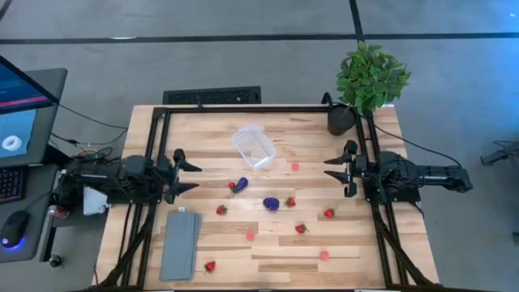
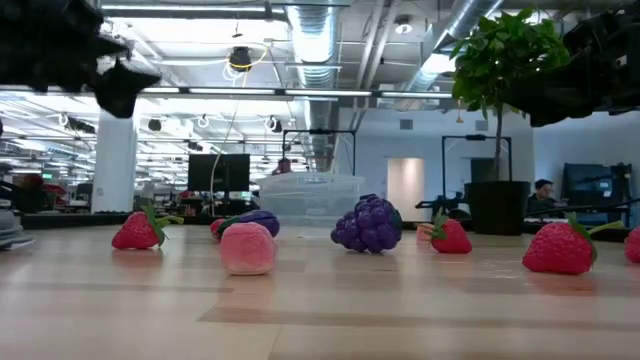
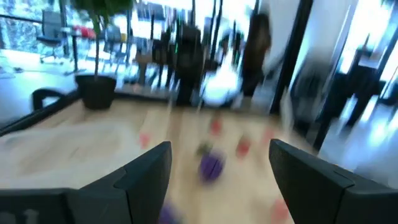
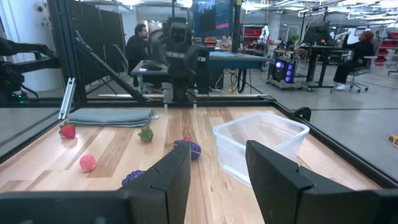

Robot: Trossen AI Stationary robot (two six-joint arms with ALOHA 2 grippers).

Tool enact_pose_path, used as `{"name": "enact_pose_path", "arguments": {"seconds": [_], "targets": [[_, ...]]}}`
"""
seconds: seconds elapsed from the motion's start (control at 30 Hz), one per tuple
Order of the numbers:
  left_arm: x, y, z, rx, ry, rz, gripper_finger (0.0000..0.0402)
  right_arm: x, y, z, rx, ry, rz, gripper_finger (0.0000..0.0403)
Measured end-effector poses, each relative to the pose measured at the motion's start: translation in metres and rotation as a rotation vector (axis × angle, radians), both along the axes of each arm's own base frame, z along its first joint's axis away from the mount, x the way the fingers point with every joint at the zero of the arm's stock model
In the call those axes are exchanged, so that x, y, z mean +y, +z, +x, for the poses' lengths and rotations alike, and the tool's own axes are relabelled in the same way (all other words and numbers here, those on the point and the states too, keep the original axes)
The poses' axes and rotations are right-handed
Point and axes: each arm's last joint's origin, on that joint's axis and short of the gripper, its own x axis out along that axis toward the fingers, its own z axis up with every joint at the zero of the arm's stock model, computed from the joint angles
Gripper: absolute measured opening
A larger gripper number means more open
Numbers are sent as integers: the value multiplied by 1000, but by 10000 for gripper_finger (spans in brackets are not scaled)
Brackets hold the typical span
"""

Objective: Pick and placing Produce into tupperware
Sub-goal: Put the strawberry into the transparent container

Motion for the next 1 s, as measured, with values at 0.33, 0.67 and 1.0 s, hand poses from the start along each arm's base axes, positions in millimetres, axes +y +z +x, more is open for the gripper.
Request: {"name": "enact_pose_path", "arguments": {"seconds": [0.33, 0.67, 1.0], "targets": [[4, 11, -1, -107, 90, -414, 261, 0, 0, 0, 0, 0, 0, 179], [8, 12, -2, -144, 197, -574, 261, 0, 0, 0, 0, 0, 0, 179], [13, 9, -3, -119, 409, -334, 261, 1, 9, 0, -114, 15, 327, 179]]}}
